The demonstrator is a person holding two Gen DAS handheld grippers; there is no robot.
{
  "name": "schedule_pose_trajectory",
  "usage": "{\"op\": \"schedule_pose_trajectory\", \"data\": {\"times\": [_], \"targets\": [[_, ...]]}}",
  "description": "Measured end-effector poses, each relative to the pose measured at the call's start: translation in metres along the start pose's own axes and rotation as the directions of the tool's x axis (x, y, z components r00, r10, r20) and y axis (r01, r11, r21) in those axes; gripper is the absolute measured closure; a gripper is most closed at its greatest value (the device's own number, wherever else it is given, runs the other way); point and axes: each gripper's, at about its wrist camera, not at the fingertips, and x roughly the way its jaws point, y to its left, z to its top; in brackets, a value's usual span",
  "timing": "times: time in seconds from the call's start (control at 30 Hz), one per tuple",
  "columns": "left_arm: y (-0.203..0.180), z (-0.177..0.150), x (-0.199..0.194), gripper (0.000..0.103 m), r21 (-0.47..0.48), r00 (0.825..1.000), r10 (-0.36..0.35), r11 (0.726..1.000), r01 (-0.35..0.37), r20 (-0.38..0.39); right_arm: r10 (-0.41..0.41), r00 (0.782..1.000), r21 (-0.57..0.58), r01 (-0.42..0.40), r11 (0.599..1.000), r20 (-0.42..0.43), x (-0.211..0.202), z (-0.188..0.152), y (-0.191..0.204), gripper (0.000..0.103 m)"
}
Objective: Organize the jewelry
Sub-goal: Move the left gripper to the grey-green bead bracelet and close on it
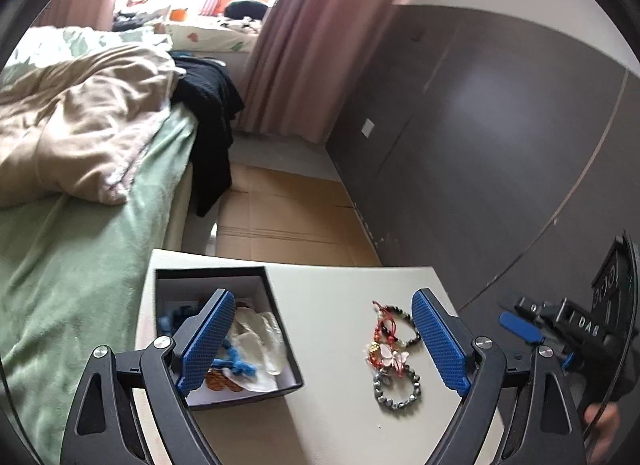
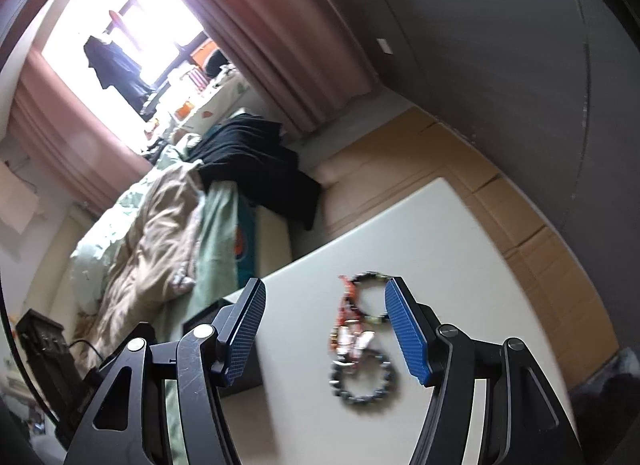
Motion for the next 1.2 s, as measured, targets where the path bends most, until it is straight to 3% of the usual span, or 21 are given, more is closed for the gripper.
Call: {"op": "schedule_pose_trajectory", "data": {"times": [0.23, 0.47, 0.57, 0.73, 0.93, 1.03, 1.1, 1.2], "targets": [[-0.03, -0.017, 0.02, 0.017, 0.068, 0.998, -0.024, 0.997, 0.028, -0.053, -0.067, 0.995, 0.052, 0.07, 0.996, -0.068, 0.005, 0.004, -0.029, 0.04], [-0.06, -0.043, 0.047, 0.023, 0.163, 0.987, -0.035, 0.985, 0.061, -0.157, -0.095, 0.982, 0.069, 0.108, 0.992, -0.164, 0.015, -0.001, -0.046, 0.04], [-0.07, -0.057, 0.063, 0.032, 0.205, 0.976, 0.002, 0.978, 0.044, -0.218, -0.106, 0.981, 0.081, 0.121, 0.989, -0.165, 0.012, 0.0, -0.055, 0.04], [-0.08, -0.08, 0.085, 0.035, 0.247, 0.962, 0.033, 0.968, 0.037, -0.271, -0.032, 0.983, 0.147, 0.059, 0.987, -0.18, 0.009, 0.002, -0.066, 0.04], [-0.085, -0.098, 0.107, 0.04, 0.306, 0.94, 0.095, 0.952, 0.01, -0.327, -0.032, 0.984, 0.163, 0.061, 0.985, -0.173, 0.008, 0.006, -0.07, 0.04], [-0.079, -0.102, 0.113, 0.051, 0.286, 0.932, 0.102, 0.958, 0.002, -0.349, -0.052, 0.983, 0.16, 0.081, 0.984, -0.176, 0.01, 0.006, -0.071, 0.04], [-0.079, -0.102, 0.113, 0.058, 0.301, 0.935, 0.113, 0.954, -0.008, -0.336, -0.052, 0.982, 0.164, 0.083, 0.983, -0.183, 0.012, 0.006, -0.072, 0.04], [-0.081, -0.103, 0.113, 0.078, 0.359, 0.933, 0.184, 0.931, -0.064, -0.31, -0.062, 0.979, 0.155, 0.093, 0.984, -0.194, 0.015, 0.004, -0.07, 0.04]]}}
